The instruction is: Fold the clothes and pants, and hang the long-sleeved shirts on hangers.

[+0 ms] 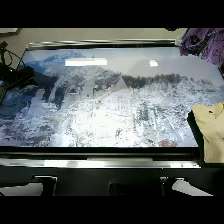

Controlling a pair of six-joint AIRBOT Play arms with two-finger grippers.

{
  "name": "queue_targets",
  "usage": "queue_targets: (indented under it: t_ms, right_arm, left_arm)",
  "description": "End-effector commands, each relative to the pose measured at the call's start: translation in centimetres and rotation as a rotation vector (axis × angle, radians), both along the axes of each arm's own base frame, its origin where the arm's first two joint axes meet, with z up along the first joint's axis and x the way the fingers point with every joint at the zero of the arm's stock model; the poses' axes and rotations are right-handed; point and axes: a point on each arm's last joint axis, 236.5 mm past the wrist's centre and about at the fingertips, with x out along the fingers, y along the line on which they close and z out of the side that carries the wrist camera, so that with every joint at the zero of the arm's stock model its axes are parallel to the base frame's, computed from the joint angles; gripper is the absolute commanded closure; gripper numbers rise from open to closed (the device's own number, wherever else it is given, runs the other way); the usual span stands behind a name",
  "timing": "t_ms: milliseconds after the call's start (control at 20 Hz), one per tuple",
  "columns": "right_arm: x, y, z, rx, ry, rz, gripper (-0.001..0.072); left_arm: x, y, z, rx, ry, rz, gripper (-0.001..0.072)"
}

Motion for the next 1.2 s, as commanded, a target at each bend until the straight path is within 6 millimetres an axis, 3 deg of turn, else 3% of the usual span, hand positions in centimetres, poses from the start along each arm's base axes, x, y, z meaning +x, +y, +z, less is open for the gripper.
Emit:
queue_targets:
  t_ms: [0,50,100,150,200,300,350,400,450,500,550,700,850,1000,1150]
  right_arm:
    - [-2.5,-0.7,1.3,-0.042,0.116,-0.010,0.0455]
    - [-2.6,-0.7,1.5,-0.048,0.120,-0.014,0.0389]
    - [-2.1,-0.7,1.5,-0.051,0.093,-0.017,0.0368]
    - [-0.4,-0.6,1.5,-0.049,0.006,-0.002,0.0371]
    - [2.5,-0.4,1.7,-0.032,-0.138,0.035,0.0371]
    - [12.3,1.0,4.5,-0.007,-0.569,0.180,0.0420]
    - [17.5,2.6,7.4,-0.014,-0.772,0.282,0.0483]
    - [21.4,4.6,10.0,-0.019,-0.903,0.391,0.0520]
    - [24.5,7.8,11.7,0.004,-0.972,0.512,0.0545]
    - [26.7,11.3,12.6,0.037,-1.003,0.628,0.0605]
    - [28.4,15.7,12.9,0.085,-1.014,0.759,0.0609]
    - [30.7,29.1,13.3,0.203,-1.022,1.116,0.0666]
    - [29.6,39.6,13.5,0.280,-1.017,1.381,0.0682]
    - [27.1,46.0,13.2,0.336,-0.983,1.551,0.0682]
    - [26.0,48.3,13.3,0.363,-0.985,1.610,0.0680]
  left_arm:
    - [0.0,0.0,0.0,0.000,-0.001,0.000,0.0687]
    - [0.0,0.0,0.0,0.000,-0.001,0.000,0.0687]
    - [0.0,0.0,0.0,0.000,-0.001,0.000,0.0687]
    - [0.0,0.0,0.0,0.000,-0.001,0.000,0.0687]
    - [0.0,0.0,0.1,0.000,-0.002,0.000,0.0687]
    - [0.0,0.0,0.2,0.003,-0.009,-0.006,0.0687]
    - [0.0,0.0,0.5,0.017,-0.023,-0.037,0.0687]
    - [-0.1,0.0,0.7,0.034,-0.039,-0.077,0.0687]
    - [-0.2,0.0,1.1,0.050,-0.056,-0.111,0.0687]
    - [-0.3,0.0,1.6,0.066,-0.073,-0.133,0.0688]
    - [-0.4,0.3,2.2,0.086,-0.098,-0.146,0.0688]
    - [-0.4,1.2,4.5,0.152,-0.188,-0.139,0.0689]
    - [-3.0,2.0,3.8,0.227,-0.184,-0.186,0.0689]
    - [-4.9,1.9,4.1,0.262,-0.239,-0.214,0.0689]
    - [-5.7,1.8,5.5,0.270,-0.274,-0.210,0.0687]
